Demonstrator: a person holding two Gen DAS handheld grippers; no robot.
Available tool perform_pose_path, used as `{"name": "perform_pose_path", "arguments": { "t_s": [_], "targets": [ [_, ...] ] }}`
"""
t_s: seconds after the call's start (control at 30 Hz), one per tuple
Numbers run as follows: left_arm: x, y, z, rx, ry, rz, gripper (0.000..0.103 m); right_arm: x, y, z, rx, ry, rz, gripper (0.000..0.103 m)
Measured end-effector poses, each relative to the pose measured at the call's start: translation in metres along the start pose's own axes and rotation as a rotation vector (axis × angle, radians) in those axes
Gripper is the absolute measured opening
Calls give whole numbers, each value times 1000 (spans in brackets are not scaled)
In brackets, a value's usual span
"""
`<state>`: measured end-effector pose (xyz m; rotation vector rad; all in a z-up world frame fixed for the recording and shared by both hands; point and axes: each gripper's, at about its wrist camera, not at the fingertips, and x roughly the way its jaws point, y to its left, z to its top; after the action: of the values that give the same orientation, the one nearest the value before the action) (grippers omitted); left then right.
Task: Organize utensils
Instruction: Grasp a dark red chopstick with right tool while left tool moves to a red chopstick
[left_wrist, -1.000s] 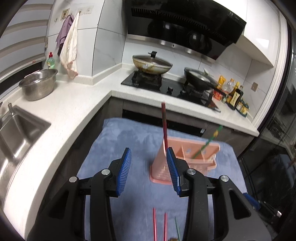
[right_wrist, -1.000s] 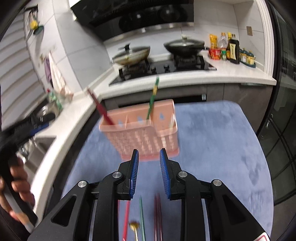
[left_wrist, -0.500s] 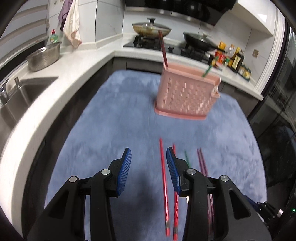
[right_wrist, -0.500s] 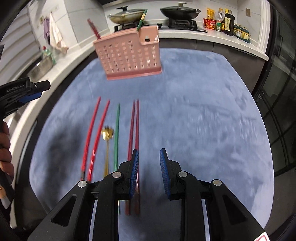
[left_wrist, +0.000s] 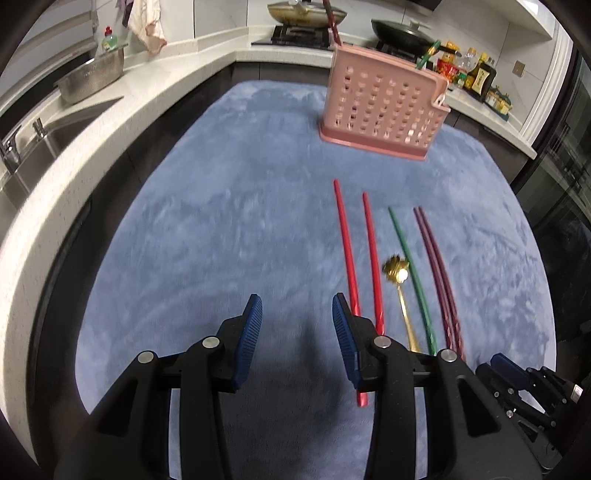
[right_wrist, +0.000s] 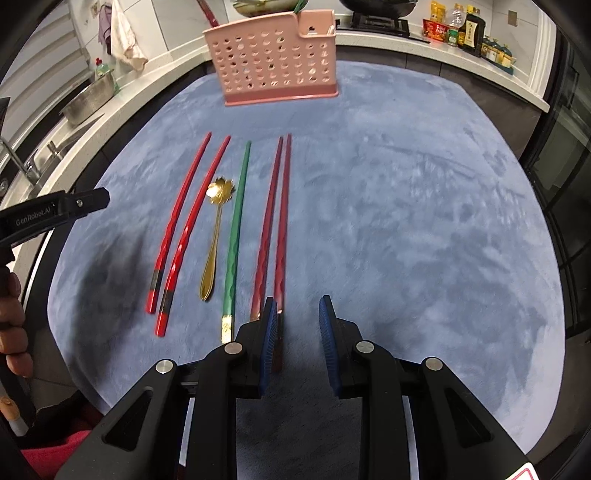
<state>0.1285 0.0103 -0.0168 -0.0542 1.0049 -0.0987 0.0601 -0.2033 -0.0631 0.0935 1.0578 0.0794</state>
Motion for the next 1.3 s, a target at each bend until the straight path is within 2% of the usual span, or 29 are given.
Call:
{"name": "perform_pose_path", "arguments": {
  "t_s": [0.13,0.33,0.5,0.93,1.07,1.3],
  "targets": [
    [4,-1,-9,14,16,11,45,6,3,-3,-6,19,9,23],
    [8,-6,-16,37,37,12,49,11,5,-4,-14,33,16,20],
    [12,-9,-21,45,61,6,50,15,5,-5,-20,46,18,14],
    [18,-16,-29,76,99,-6,51,22,3,-7,-7,64,21,7],
    [21,-18,-31,84,111,-17,55,20,0,-7,7,55,6,7],
    [26,-26,-34,112,137,-40,55,18,-2,-9,14,53,2,7]
  ]
}}
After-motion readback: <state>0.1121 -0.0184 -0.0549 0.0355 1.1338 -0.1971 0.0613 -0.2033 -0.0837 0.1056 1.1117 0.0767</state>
